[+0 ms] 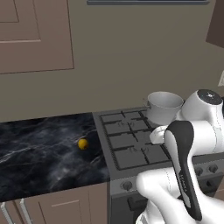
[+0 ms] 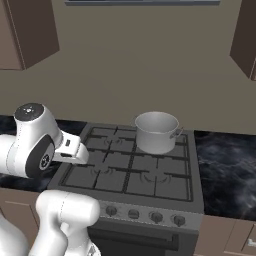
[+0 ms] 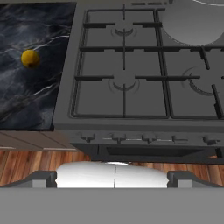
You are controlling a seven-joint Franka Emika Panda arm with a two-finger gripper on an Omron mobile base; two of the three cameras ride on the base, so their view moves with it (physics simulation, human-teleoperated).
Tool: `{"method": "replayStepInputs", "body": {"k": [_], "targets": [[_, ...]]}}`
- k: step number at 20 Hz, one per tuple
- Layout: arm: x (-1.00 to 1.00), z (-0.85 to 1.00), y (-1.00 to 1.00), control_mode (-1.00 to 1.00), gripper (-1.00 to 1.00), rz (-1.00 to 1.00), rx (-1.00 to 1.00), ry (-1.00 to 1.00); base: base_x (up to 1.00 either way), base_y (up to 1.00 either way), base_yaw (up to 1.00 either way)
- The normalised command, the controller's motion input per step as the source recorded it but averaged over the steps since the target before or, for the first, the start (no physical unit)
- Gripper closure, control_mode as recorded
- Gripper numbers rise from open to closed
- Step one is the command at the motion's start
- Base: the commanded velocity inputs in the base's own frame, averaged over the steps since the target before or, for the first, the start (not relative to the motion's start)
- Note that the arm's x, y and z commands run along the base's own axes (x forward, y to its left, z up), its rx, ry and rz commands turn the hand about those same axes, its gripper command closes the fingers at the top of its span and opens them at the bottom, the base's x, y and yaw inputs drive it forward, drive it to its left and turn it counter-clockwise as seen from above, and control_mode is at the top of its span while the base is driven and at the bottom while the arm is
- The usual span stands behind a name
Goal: Turn on the burner for the pot on the stove. Wait thirty seconds for the pot to heat up. Then add the lemon to the pot.
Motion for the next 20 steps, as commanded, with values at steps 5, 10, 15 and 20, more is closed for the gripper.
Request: {"method": "replayStepInputs", "body": {"k": [5,10,15,20], "targets": [[0.0,0.0,0.0,1.0,-1.0,0.0,0.0,0.0,0.0,0.0,0.0],[0.0,0.0,0.0,1.0,-1.0,0.0,0.0,0.0,-0.07,0.0,0.0],[0.0,0.0,0.0,1.0,-1.0,0.0,0.0,0.0,-0.2,-0.02,0.0],[0.0,0.0,0.0,1.0,-1.0,0.0,0.0,0.0,-0.15,-0.01,0.0]]}}
